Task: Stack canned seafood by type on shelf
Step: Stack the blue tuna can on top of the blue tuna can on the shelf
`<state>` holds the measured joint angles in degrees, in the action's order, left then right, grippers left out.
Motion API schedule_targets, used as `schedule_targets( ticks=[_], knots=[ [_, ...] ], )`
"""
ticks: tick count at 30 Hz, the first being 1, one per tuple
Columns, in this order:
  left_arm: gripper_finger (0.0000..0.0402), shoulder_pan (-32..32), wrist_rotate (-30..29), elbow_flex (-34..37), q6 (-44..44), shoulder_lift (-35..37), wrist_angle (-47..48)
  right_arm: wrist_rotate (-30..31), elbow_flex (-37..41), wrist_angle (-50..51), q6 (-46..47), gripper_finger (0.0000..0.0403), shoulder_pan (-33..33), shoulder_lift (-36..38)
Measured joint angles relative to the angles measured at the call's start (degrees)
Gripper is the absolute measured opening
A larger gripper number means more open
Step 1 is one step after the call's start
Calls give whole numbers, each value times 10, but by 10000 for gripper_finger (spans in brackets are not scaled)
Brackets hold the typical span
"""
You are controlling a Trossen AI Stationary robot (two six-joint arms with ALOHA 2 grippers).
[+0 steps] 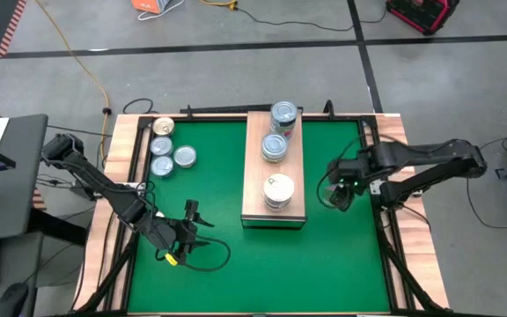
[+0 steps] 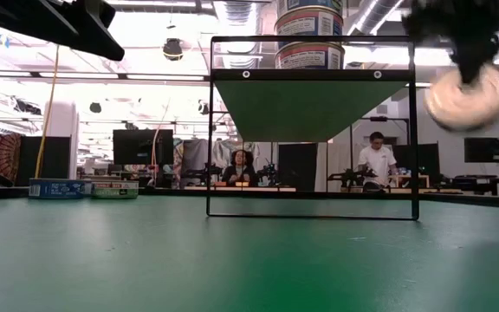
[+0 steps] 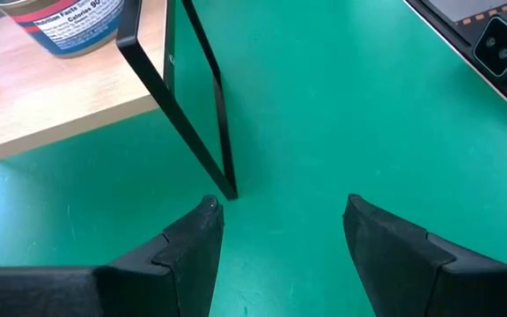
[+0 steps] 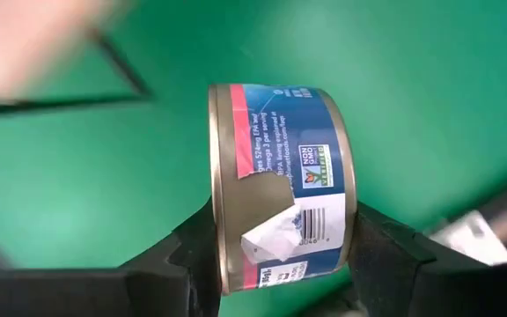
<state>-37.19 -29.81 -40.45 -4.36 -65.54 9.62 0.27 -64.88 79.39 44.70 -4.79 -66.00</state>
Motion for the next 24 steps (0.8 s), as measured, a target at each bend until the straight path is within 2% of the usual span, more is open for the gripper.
schedule_targets(
  ticks=[6, 13, 19, 24],
  knots=[
    [224, 0, -7, 0, 6, 0, -1, -4, -98, -47, -62, 215, 1, 25],
    [224, 0, -106, 0, 46, 0, -1, -30, -184, -170, -68, 217, 1, 32],
    [224, 0, -185, 0, 55, 0, -5, -56, -234, -205, -68, 218, -1, -16],
    [224, -3, -246, 0, 111, 0, -47, -92, -292, -200, -107, 218, 4, -83]
  ],
)
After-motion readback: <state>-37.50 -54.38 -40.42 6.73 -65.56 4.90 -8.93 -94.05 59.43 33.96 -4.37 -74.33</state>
